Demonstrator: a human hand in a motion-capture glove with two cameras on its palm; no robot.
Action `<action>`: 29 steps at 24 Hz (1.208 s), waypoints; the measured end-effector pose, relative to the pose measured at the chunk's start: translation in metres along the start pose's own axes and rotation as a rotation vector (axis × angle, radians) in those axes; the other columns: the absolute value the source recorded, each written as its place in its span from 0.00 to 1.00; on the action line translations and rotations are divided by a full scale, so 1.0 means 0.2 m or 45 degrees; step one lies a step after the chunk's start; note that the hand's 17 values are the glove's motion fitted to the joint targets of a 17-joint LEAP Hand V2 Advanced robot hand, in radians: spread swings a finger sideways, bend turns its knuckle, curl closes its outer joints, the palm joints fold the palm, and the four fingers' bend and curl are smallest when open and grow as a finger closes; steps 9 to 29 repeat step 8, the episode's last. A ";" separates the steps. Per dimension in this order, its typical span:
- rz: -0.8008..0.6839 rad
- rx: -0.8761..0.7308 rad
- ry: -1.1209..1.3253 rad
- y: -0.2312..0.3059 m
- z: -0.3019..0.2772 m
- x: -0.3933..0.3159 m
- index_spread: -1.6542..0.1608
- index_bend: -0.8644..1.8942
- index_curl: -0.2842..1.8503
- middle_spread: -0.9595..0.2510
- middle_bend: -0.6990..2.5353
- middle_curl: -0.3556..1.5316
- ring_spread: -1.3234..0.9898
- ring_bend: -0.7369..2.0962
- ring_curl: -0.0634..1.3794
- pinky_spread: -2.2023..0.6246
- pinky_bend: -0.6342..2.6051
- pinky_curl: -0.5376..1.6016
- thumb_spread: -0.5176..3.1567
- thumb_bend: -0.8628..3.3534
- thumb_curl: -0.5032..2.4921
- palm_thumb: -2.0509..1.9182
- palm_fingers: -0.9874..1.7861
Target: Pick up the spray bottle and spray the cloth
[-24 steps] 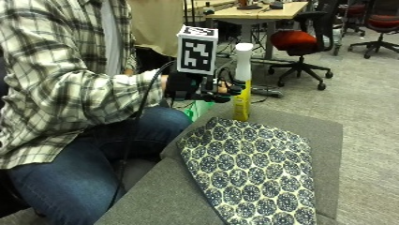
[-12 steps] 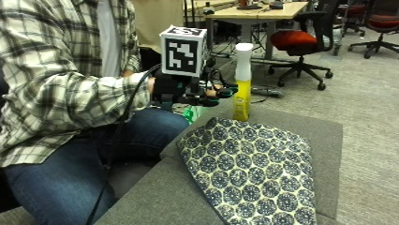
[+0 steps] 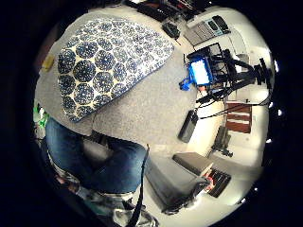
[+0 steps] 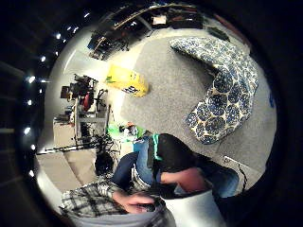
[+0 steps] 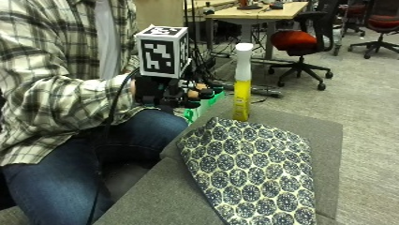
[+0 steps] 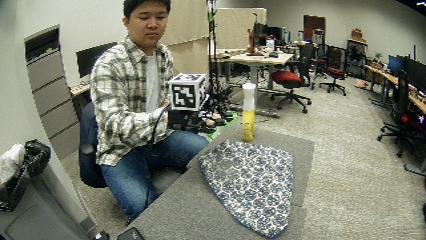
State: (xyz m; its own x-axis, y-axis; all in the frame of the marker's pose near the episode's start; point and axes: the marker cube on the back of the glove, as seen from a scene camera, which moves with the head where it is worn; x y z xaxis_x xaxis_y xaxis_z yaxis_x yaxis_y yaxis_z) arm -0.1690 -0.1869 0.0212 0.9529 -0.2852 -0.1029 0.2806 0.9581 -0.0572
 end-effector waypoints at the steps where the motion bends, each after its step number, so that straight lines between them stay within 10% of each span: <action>1: 0.001 0.001 -0.001 0.00 0.01 0.00 0.67 0.38 0.30 0.68 0.27 0.34 0.62 0.33 0.24 0.84 0.33 0.38 0.43 0.20 0.31 0.61 0.36; 29: -0.018 0.017 -0.010 0.01 0.01 -0.03 0.68 0.38 0.30 0.68 0.27 0.34 0.63 0.33 0.23 0.84 0.33 0.38 0.43 0.20 0.31 0.62 0.35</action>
